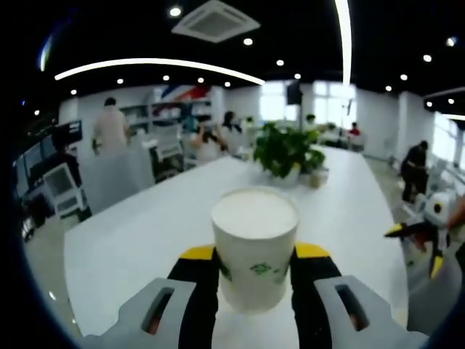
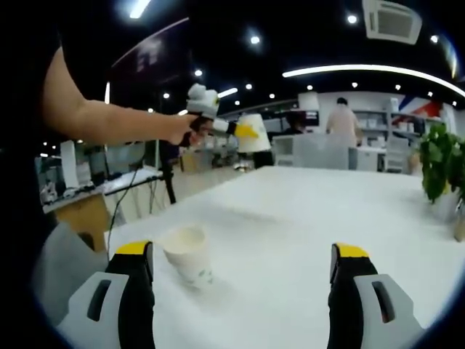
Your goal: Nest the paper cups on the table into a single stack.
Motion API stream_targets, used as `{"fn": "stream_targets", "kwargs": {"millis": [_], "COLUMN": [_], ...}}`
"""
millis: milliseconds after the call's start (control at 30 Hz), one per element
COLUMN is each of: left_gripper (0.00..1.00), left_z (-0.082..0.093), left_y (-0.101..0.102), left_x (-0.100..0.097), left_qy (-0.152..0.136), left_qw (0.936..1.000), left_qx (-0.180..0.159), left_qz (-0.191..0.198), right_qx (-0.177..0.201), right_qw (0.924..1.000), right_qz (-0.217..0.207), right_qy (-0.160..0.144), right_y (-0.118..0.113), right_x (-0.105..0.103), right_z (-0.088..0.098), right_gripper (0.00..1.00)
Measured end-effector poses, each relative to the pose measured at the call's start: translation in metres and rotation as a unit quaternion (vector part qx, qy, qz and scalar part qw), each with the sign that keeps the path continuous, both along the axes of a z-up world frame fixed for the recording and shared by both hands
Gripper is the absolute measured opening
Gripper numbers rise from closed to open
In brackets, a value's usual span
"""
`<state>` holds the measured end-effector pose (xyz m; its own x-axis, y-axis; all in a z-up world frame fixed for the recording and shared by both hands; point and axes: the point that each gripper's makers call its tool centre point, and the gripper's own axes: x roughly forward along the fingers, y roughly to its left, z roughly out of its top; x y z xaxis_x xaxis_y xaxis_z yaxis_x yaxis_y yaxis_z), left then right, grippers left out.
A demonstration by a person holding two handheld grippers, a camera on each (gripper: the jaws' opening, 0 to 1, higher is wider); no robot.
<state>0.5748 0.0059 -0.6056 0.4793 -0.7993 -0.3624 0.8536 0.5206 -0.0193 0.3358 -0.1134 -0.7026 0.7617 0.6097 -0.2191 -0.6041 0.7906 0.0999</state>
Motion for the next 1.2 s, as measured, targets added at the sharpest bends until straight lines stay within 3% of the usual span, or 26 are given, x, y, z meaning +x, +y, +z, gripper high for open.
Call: {"fn": "stream_targets", "kwargs": {"millis": [333,867,1200], "left_gripper": [0.38,0.39,0.39], "left_z": [0.007,0.003,0.001], "left_y": [0.0,0.001,-0.001], "left_x": [-0.018,-0.068,-0.089], "left_qy": [-0.001,0.006,0.008], "left_qw": [1.0,0.9995,0.9989], "left_qx": [-0.002,-0.003,-0.003], "left_qz": [-0.009,-0.032,-0.046], "right_qx": [-0.002,-0.006,-0.01], "right_qw": [1.0,0.9997,0.9995], "right_qz": [0.004,0.018,0.022], "right_qy": [-0.005,-0.016,-0.021], "right_y": [0.003,0.01,0.012], "right_x": [-0.002,-0.01,-0.011], "right_z": [0.005,0.015,0.02], "right_gripper": [1.0,1.0,1.0]}}
